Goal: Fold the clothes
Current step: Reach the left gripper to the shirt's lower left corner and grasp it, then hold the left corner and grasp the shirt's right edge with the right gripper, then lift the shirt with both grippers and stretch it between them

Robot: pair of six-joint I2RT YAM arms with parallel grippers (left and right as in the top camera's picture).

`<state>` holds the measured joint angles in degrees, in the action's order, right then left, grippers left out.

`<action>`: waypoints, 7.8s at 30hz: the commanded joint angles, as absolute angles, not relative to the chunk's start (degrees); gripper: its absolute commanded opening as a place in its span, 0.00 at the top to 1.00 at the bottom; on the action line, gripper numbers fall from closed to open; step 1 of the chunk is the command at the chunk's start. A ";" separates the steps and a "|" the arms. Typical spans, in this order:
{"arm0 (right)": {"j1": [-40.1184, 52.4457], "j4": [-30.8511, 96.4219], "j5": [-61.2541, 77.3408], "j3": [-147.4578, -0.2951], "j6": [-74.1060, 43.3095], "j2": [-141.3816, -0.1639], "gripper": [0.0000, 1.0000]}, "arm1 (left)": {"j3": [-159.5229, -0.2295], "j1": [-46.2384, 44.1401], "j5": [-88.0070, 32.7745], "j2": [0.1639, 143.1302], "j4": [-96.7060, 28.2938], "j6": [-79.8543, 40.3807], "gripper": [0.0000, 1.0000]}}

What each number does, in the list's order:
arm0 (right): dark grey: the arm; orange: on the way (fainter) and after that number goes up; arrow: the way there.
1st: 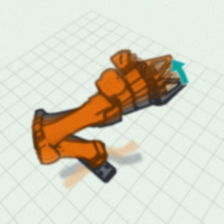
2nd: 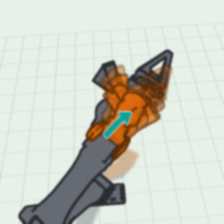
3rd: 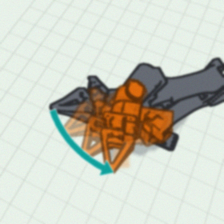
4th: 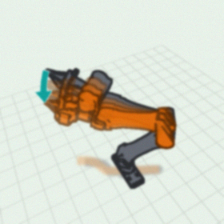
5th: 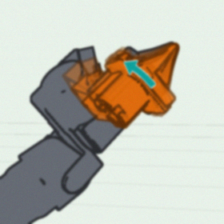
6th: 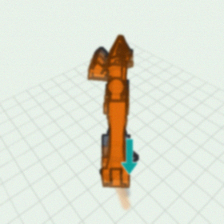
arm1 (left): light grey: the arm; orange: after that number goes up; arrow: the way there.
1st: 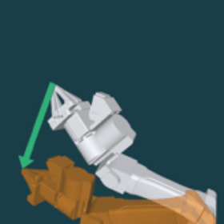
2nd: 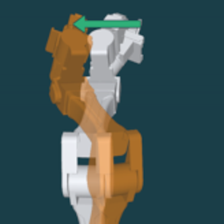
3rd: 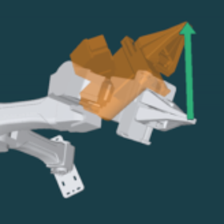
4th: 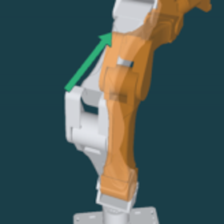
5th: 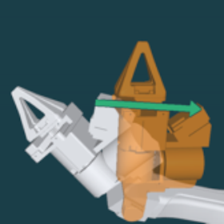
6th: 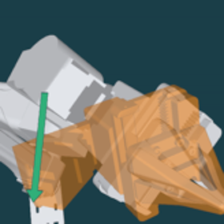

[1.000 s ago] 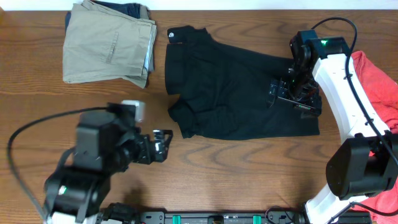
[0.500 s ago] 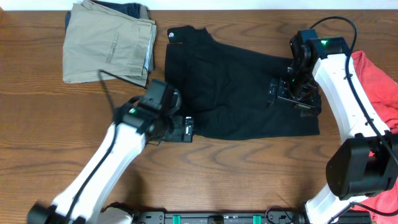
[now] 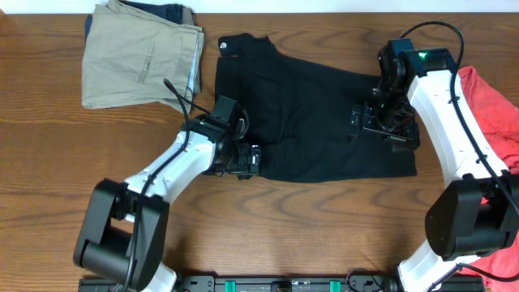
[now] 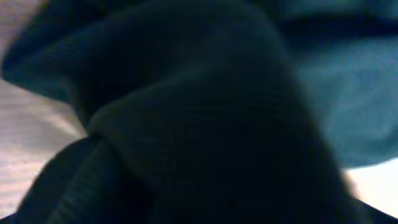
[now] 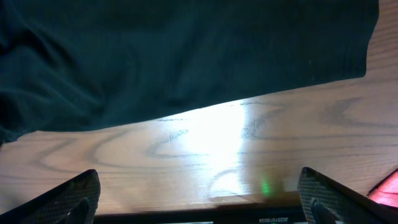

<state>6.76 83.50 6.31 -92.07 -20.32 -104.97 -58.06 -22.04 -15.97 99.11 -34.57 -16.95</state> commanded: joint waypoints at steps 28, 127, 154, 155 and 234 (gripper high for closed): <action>7.57 83.53 5.78 -92.03 -18.98 -103.59 0.01 | -58.74 -19.68 -19.03 102.17 -28.08 -17.21 0.75; -14.24 45.56 -0.47 -55.68 -33.41 -102.89 0.56 | -58.35 -19.68 -16.88 79.83 -59.55 -21.71 0.30; -15.31 39.72 7.11 -55.72 -26.89 -102.87 0.36 | -58.35 -19.68 -16.86 79.83 -59.48 -21.52 0.29; -15.31 39.55 7.07 -55.72 -26.83 -102.87 0.32 | -58.35 -19.68 -16.86 79.83 -59.31 -21.52 0.29; -29.78 69.17 6.42 -77.89 -25.65 -105.89 0.99 | -45.47 -19.29 -33.52 91.31 -31.59 -10.52 0.06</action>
